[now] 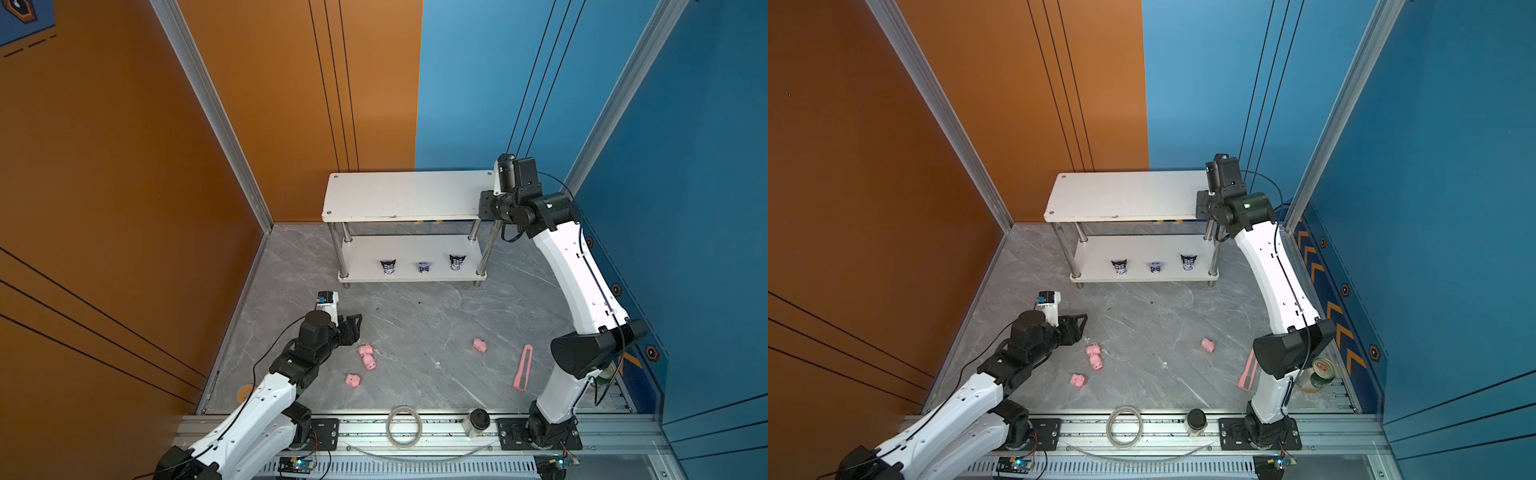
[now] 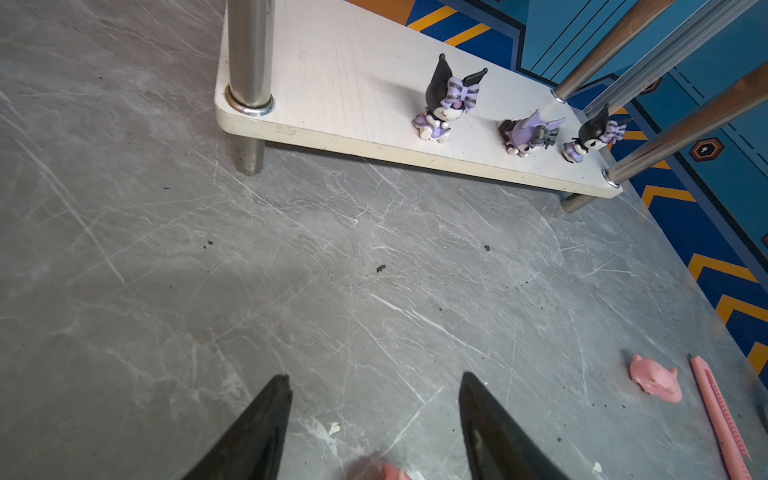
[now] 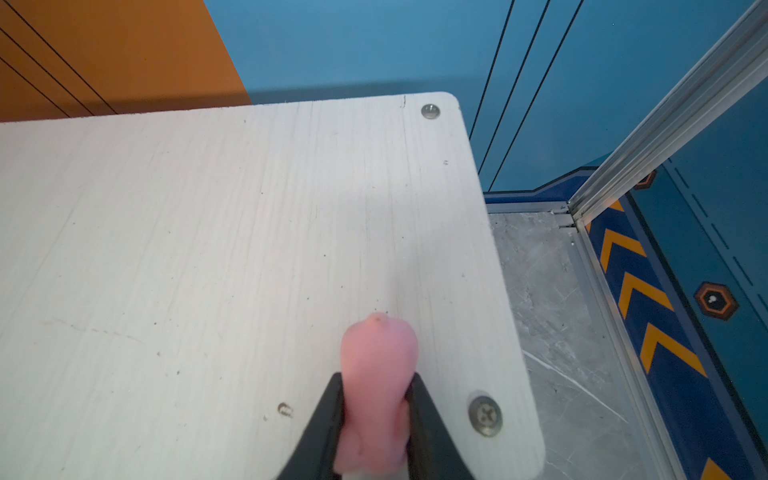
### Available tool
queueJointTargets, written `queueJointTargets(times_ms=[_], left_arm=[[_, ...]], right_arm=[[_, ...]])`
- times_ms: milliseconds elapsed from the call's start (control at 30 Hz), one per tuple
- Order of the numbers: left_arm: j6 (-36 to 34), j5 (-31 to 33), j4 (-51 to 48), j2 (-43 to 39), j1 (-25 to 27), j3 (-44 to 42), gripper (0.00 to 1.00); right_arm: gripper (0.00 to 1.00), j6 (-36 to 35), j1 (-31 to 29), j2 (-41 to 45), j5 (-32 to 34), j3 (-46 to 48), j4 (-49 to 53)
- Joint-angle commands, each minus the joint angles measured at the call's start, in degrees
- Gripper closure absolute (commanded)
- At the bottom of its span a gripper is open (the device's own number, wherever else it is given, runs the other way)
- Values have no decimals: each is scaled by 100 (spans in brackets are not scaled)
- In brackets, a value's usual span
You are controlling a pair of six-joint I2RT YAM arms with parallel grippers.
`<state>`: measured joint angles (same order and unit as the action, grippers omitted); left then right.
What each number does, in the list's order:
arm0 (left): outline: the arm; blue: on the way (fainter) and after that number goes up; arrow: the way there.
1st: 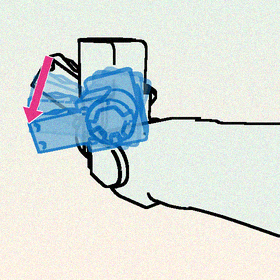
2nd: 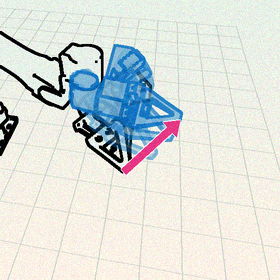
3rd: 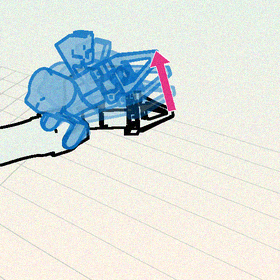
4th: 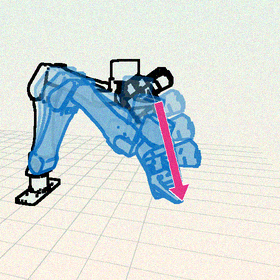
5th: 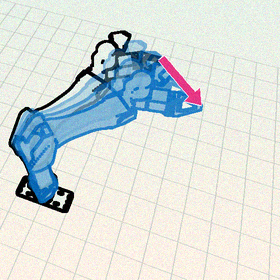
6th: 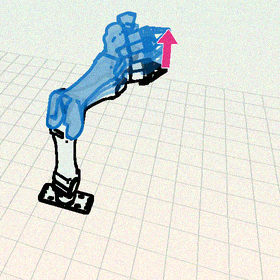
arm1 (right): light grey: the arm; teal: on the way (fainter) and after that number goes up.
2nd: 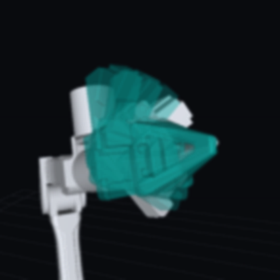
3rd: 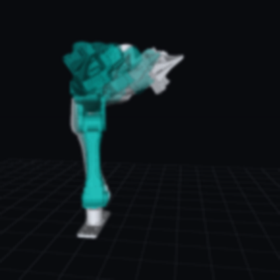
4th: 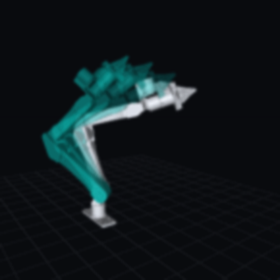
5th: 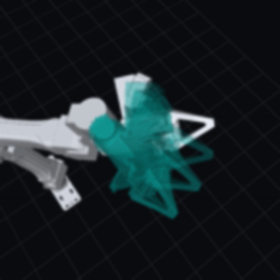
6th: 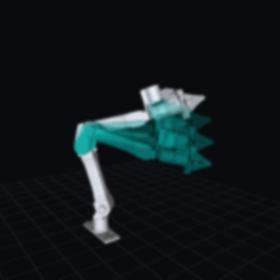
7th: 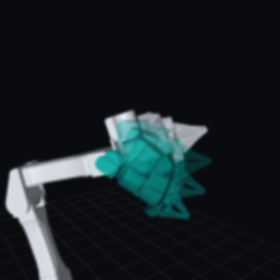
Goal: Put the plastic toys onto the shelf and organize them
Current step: 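Carry the pink pig up over the top shelf with the right gripper, then lower the pig onto the top shelf and open the right gripper, then withdraw the right gripper and move it down over the remaining pink pigs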
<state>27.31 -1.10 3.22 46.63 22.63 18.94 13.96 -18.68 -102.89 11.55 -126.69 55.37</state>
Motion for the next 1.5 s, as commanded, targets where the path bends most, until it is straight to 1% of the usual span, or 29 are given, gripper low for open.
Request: queueJointTargets(times_ms=[0, 67, 233, 433, 500, 533, 567, 633, 800, 900, 1000, 1033, 1067, 1100, 1133, 1167, 1200, 1267, 1367, 1400, 1467], left_arm=[[-24, 118, -24, 21, 73, 191, 34], [-24, 124, -31, 20, 75, 189, 34], [-24, 125, -18, 10, 99, 185, 33], [-28, 136, -4, 12, 127, 215, 33], [-24, 132, 3, 20, 136, 218, 33], [-28, 137, 2, 19, 137, 215, 33], [-25, 144, 1, 16, 145, 221, 33], [-24, 153, -1, 13, 152, 221, 33], [-55, 172, -39, -38, 171, 232, 33], [-73, 205, -117, -143, 171, 229, 32], [-77, 295, -285, -295, 180, 219, 32], [-71, 380, -382, -359, 176, 219, 32], [-60, 484, -487, -420, 172, 213, 33], [-55, 566, -587, -469, 180, 215, 37], [-53, 634, -679, -530, 172, 214, 43], [-50, 662, -745, -587, 171, 202, 48], [-51, 689, -809, -630, 171, 190, 50], [-3, 743, -896, -698, 167, 151, 52], [129, 873, -954, -768, 169, 60, 52], [199, 934, -965, -798, 171, 23, 52], [289, 1016, -988, -856, 154, -37, 51]], right_arm=[[66, 78, 46, -99, -66, -81, 183], [62, 76, 47, -97, -48, -76, 180], [59, 59, 80, -83, -47, -72, 181], [51, 17, 78, -42, -37, -83, 170], [48, 17, 81, -2, -39, -84, 183], [44, 9, 72, 31, -47, -77, 183], [40, 4, 65, 66, -48, -75, 183], [36, 2, 36, 172, -48, -53, 201], [33, -16, -179, 716, 108, 319, 194], [32, -37, -470, 1282, 427, 919, 132], [34, 21, -993, 2040, 841, 1942, -109], [38, 51, -1233, 2283, 963, 2292, -225], [45, 72, -1498, 2506, 1039, 2723, -390], [53, 84, -1741, 2683, 1058, 3051, -538], [61, 98, -1998, 2837, 1033, 3400, -721], [69, 122, -2295, 2939, 946, 3730, -877], [73, 177, -2489, 2980, 810, 3996, -1031], [78, 245, -2847, 2941, 186, 4556, -1402], [78, 125, -3410, 2631, -523, 5163, -2024], [74, 76, -3582, 2491, -585, 5257, -2123], [62, -22, -3961, 2075, -638, 5293, -2116]])
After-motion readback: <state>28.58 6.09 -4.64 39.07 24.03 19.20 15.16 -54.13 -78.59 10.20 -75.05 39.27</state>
